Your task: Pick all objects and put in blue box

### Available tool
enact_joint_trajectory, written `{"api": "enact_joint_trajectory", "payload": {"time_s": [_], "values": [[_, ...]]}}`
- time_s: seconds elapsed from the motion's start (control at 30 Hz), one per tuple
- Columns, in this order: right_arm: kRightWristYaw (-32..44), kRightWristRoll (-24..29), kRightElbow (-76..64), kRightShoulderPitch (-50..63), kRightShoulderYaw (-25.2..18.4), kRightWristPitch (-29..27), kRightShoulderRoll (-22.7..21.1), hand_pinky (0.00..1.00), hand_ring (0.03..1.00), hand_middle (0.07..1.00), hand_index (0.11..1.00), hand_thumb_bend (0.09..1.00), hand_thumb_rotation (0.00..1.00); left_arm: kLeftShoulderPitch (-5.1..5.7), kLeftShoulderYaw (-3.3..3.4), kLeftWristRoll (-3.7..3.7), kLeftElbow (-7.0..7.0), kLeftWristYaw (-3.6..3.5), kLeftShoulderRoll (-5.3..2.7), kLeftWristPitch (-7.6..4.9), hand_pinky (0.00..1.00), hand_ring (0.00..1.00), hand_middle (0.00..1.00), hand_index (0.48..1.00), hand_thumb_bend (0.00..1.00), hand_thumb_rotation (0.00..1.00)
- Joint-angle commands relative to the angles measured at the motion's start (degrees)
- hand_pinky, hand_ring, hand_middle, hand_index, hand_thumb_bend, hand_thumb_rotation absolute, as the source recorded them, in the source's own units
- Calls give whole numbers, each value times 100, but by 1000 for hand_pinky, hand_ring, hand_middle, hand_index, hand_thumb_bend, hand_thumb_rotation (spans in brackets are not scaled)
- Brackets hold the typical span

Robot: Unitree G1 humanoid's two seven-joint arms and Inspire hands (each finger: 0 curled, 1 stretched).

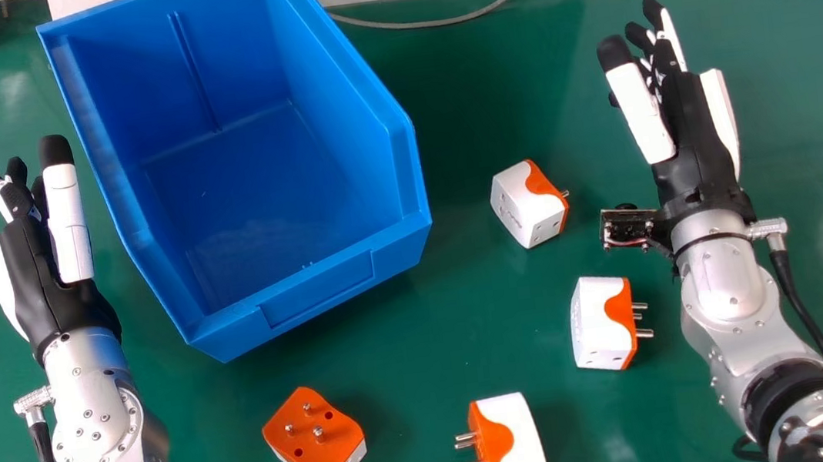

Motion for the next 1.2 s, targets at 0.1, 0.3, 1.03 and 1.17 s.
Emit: {"api": "enact_joint_trajectory", "payload": {"time_s": [0.1,0.3,1.03,1.17], "values": [[409,-14,-187,-245,72,-206,-331,803,903,941,980,858,1000,-137,10,19,36,19,69,31,939,979,1000,988,1000,897],[884,-964,-542,-401,985,92,-1037,813,907,939,982,907,971,-178,-5,34,53,51,59,76,940,977,996,988,1000,898],[3944,-2949,-6069,504,2423,5023,-2057,941,954,986,975,999,494,-192,-32,69,82,80,97,111,945,980,994,991,1000,903],[4223,-3232,-6487,547,2635,5594,-2016,981,985,996,992,1000,444,-197,-25,53,81,58,90,101,944,980,994,991,1000,903]]}}
